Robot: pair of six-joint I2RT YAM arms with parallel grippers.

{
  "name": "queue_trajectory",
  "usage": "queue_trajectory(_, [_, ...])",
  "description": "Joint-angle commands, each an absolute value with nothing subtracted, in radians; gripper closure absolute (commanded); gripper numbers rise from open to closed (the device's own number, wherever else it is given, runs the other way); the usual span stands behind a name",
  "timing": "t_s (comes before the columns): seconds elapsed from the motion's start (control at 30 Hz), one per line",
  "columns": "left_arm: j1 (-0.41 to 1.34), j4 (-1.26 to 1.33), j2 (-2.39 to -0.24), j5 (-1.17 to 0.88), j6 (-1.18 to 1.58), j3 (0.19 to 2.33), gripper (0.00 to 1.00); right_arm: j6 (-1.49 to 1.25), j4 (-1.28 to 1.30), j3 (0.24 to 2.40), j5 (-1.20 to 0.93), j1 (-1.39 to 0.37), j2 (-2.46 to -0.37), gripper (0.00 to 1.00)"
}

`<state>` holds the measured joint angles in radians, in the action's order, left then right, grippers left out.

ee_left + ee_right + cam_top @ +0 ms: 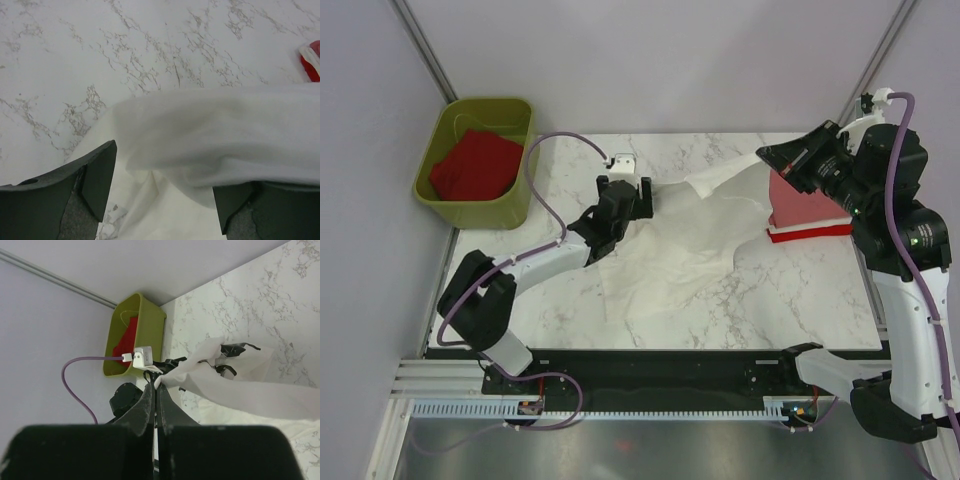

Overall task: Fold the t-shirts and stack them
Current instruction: Flatten the tshirt out

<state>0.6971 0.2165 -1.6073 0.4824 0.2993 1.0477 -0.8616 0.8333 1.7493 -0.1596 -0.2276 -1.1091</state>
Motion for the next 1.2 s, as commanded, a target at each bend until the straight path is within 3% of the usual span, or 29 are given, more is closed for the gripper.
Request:
queue_trajectory(0.0, [0.684, 0.169, -1.517, 0.477, 0.357, 1.031, 0.20, -0.847, 0.778, 1.773, -0.160, -0.232, -1.083, 1.00])
queue_trajectory(0.2, [0.684, 0.138, -1.416, 0.480, 0.325, 1.035, 0.42, -0.839, 0.779, 1.761, -0.192, -0.232, -1.071, 1.00])
queue_trajectory(0.37, [0.683, 0.084, -1.364, 0.511, 0.305, 1.043, 0.44, -0.827, 0.796, 1.775, -0.181, -0.230, -1.065, 1.00])
queue_trajectory(0.5, [0.681, 0.020, -1.332, 0.572, 0.288, 1.071, 0.65, -0.815, 0.801, 1.756, -0.158, -0.230, -1.043, 1.00])
queue_trajectory(0.67, [0.673, -0.116, -1.341, 0.655, 0.304, 1.114, 0.62, -0.810, 0.804, 1.770, -0.112, -0.230, -1.017, 1.00])
queue_trajectory(0.83, [0.652, -0.092, -1.356, 0.552, 0.434, 1.020, 0.62, -0.821, 0.802, 1.784, -0.106, -0.232, -1.003, 1.00])
queue_trajectory(1.03, [0.647, -0.075, -1.474, 0.597, 0.477, 1.005, 0.62, -0.831, 0.805, 1.761, -0.123, -0.232, -0.985, 1.00])
queue_trajectory(1.17, [0.626, -0.029, -1.528, 0.577, 0.472, 0.977, 0.71, -0.831, 0.810, 1.753, -0.138, -0.230, -0.982, 1.00])
